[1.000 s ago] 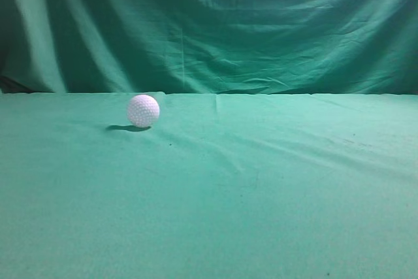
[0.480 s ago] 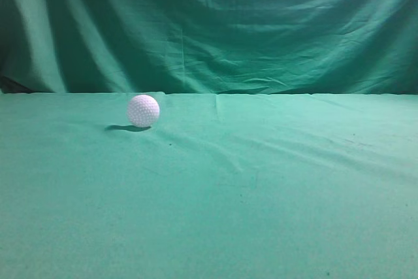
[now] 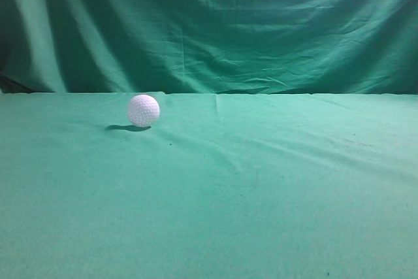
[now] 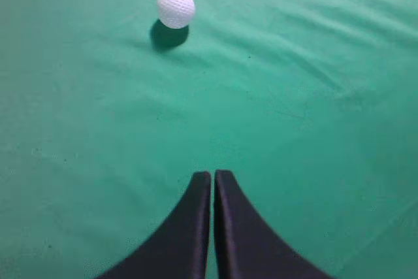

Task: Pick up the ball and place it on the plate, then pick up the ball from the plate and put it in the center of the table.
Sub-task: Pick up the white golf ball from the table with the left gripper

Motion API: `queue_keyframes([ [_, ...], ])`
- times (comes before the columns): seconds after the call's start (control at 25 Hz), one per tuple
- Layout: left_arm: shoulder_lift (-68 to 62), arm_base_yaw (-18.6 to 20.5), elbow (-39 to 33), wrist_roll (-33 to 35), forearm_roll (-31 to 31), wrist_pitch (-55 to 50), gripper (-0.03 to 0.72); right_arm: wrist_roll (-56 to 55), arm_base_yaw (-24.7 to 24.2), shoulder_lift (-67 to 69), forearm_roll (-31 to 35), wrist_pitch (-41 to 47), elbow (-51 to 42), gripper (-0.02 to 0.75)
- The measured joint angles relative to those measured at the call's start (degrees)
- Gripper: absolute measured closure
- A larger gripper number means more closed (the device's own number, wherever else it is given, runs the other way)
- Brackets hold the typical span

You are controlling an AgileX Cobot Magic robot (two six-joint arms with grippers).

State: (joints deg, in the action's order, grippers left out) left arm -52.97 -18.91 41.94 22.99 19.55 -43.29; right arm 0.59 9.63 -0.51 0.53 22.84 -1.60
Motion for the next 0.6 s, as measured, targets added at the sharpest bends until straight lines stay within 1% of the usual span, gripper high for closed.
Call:
queue_keyframes([
  [0.16, -12.39, -4.55, 6.05, -1.8, -3.93, 0.11, 0.688, 0.0, 0.0, 0.0, 0.0, 0.0, 0.0, 0.738],
  [0.32, -23.14, -7.27, 13.04, -3.03, -6.58, 0.3, 0.688, 0.0, 0.0, 0.0, 0.0, 0.0, 0.0, 0.738],
  [0.48, -33.95, -8.66, 20.19, -3.16, -7.58, 0.56, 0.688, 0.0, 0.0, 0.0, 0.0, 0.0, 0.0, 0.738],
  [0.6, -40.88, -8.79, 25.05, -3.62, -10.15, 0.9, 0.688, 0.0, 0.0, 0.0, 0.0, 0.0, 0.0, 0.738],
])
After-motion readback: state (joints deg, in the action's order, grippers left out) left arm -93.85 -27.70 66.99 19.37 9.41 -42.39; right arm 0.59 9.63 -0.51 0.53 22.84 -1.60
